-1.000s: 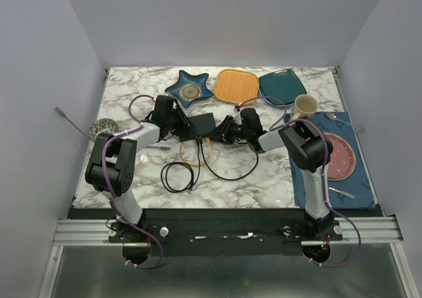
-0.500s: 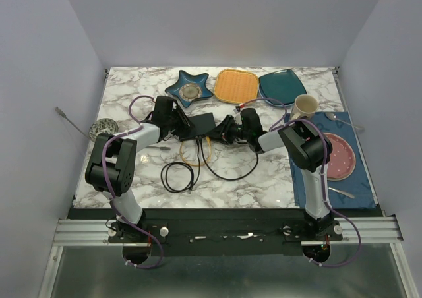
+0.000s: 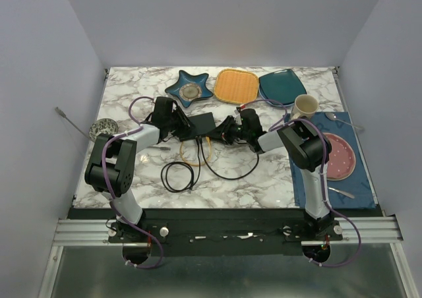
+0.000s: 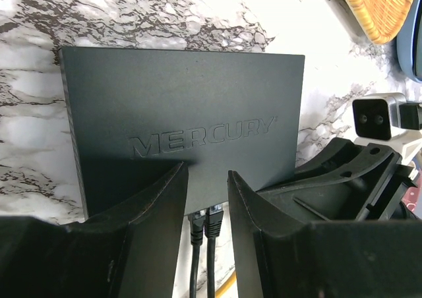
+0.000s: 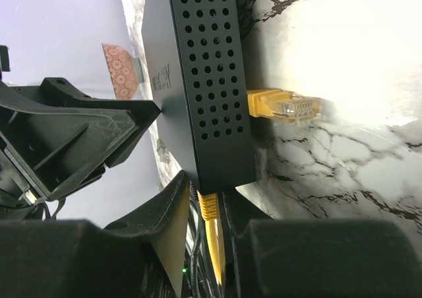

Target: Pull the plug from the switch port

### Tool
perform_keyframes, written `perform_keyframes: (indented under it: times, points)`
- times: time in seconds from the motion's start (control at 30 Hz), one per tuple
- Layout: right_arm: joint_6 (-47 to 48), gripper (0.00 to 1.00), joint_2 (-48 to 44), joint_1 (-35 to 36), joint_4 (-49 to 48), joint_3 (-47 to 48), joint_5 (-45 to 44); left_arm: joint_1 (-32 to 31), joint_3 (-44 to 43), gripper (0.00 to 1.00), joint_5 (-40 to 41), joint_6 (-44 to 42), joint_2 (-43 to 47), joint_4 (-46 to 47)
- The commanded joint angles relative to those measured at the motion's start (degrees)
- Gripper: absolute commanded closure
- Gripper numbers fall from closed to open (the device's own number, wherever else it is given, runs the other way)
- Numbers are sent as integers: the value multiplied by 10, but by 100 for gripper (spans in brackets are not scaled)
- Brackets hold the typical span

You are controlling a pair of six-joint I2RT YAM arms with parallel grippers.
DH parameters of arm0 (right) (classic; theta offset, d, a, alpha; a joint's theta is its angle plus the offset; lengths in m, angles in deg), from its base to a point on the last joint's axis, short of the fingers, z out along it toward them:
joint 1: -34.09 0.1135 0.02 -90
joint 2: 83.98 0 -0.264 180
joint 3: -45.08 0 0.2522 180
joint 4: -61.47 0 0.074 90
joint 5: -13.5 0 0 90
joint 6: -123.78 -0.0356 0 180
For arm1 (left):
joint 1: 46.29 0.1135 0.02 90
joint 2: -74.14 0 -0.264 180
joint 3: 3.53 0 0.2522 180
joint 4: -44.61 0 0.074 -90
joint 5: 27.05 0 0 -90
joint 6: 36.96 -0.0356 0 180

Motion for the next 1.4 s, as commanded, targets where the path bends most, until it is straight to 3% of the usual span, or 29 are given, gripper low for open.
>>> perform_keyframes:
  times: [0.0, 0.4, 0.73, 1.37]
  points:
    - [-16, 71, 12, 4, -18, 20, -25, 0, 23, 54, -18, 1, 4, -33]
    - [-33, 79, 16, 8, -28, 20, -38, -6, 32, 55, -22, 4, 6, -26]
    - [-27, 99, 14, 9, -41, 4, -33, -11, 34, 56, -25, 6, 9, -25]
    - [68, 99, -22, 9, -9, -60, -11, -23, 42, 56, -62, 39, 6, 18]
